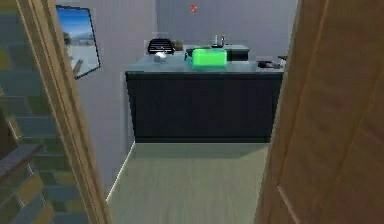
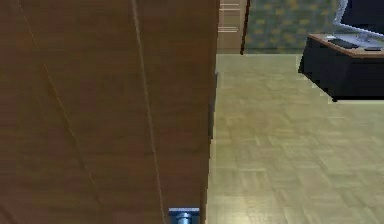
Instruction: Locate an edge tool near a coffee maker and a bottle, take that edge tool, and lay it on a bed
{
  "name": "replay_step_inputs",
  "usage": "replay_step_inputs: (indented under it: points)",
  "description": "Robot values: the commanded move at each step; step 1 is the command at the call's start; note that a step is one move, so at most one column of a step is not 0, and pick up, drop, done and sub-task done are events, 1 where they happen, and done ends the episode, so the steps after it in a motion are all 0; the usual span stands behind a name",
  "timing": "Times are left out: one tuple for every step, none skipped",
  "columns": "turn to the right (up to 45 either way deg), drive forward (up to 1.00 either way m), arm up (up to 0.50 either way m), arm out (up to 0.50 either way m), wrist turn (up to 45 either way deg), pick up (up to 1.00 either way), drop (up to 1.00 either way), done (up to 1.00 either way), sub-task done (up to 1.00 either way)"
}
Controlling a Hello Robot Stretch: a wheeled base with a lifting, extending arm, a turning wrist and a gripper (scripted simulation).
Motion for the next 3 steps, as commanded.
replay_step_inputs:
  points:
    - [0.0,0.20,0.00,0.00,0.0,0.00,0.00,0.00,0.00]
    - [0.0,0.75,0.00,0.00,0.0,0.00,0.00,0.00,0.00]
    - [45.0,0.00,0.00,0.00,0.0,0.00,0.00,0.00,0.00]
